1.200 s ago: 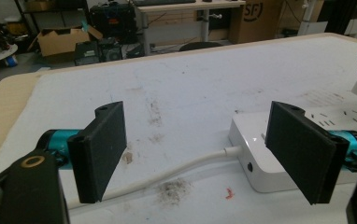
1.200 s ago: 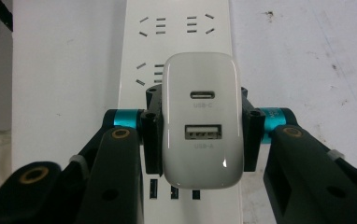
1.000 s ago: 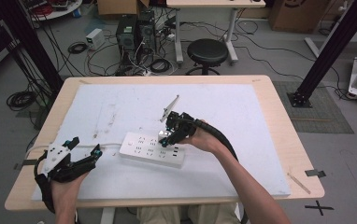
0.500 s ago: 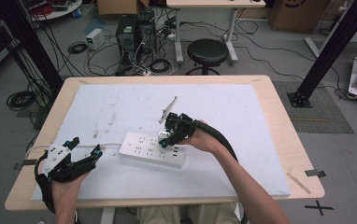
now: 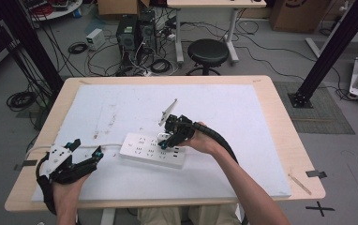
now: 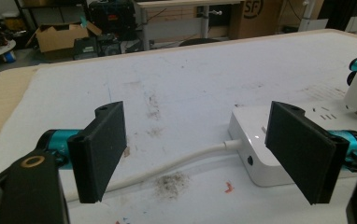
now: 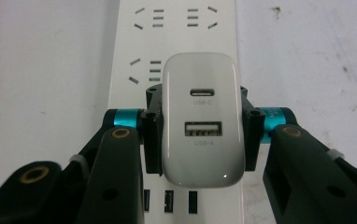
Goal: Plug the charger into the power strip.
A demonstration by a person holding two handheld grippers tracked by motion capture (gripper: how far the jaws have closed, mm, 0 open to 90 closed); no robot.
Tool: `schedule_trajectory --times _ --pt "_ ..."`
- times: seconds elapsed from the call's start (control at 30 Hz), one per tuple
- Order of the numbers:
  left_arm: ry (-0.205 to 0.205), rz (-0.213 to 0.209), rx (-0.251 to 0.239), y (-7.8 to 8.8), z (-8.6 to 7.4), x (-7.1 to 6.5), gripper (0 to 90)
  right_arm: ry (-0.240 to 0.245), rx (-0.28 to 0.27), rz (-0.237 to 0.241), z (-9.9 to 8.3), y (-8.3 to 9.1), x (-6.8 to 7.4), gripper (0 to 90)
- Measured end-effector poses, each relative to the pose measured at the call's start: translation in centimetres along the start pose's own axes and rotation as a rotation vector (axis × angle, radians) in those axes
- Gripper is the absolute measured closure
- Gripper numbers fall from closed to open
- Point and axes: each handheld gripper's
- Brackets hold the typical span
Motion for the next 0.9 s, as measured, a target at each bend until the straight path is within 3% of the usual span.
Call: schedule_trajectory --times 0.1,0.23,0.4,0.63,0.67,0.9 --pt "-0.002 0.000 -0.002 0.1 0.0 0.0 20.7 -0.008 0.007 0.009 -0.3 -0.6 -0.1 63.4" --pt "0.001 0.005 -0.001 0.3 -0.1 0.0 20.8 -0.033 -0.050 0.023 -1.1 -0.7 -0.4 63.6" --pt "0.004 0.003 -0.003 0.4 -0.1 -0.1 20.9 -0.039 -0.060 0.023 -1.2 -0.7 -0.4 63.6" --pt "0.007 -0.001 0.002 0.1 -0.4 -0.2 21.0 -0.013 -0.076 -0.015 -1.3 -0.7 0.3 63.9" --pt "0.010 -0.006 0.001 -0.1 -0.4 -0.3 21.0 -0.002 -0.089 -0.060 -1.6 -0.7 1.1 63.9" --pt "-0.006 -0.014 0.008 -0.2 -0.1 -0.6 21.2 -0.036 -0.107 -0.017 -1.8 -0.8 0.3 64.0"
Point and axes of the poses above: each handheld gripper's, and its own axes: y roughly backward along the jaws, z roughly out of its top, x roughly to its left, and after that the axes turned 6 degrees about -z, right-handed
